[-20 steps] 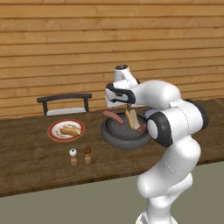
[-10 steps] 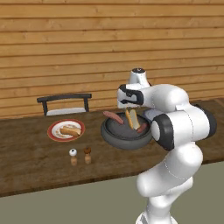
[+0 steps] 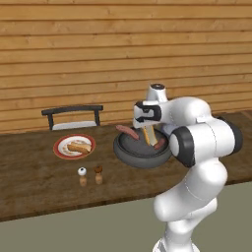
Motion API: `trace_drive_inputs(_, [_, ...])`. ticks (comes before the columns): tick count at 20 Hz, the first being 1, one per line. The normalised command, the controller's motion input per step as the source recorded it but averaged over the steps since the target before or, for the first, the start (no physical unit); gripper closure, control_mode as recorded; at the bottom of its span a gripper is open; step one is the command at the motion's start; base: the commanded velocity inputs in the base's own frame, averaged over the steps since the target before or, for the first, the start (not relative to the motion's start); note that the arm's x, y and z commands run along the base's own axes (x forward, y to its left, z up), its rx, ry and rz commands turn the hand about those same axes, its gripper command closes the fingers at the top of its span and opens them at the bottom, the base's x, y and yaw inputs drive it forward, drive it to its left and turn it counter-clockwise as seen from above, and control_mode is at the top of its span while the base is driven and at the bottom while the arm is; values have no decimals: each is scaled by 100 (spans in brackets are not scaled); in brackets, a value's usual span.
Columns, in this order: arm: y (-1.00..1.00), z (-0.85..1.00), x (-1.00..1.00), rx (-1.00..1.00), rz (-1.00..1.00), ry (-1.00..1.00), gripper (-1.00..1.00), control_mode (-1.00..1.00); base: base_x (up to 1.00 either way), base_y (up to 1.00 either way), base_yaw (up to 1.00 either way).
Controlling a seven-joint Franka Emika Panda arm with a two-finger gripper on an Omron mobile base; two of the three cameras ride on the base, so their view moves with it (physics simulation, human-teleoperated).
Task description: Place one bun and one sausage from the bowl on each plate.
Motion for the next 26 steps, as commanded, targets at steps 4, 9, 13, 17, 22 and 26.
trace_drive_inputs(4, [-4, -26, 0, 0, 0, 0, -100, -100, 0, 0, 0])
trace_drive_inputs(9, [-5, -22, 0, 0, 0, 0, -100, -100, 0, 0, 0])
trace_drive_inputs(13, [-2, -24, 0, 0, 0, 0, -100, -100, 0, 0, 0])
trace_drive_inputs(17, [0, -22, 0, 0, 0, 0, -100, -100, 0, 0, 0])
trace_drive_inputs(22, [0, -20, 0, 0, 0, 0, 100, -100, 0, 0, 0])
trace_drive_inputs(26, [-5, -4, 0, 1, 0, 0, 100, -100, 0, 0, 0])
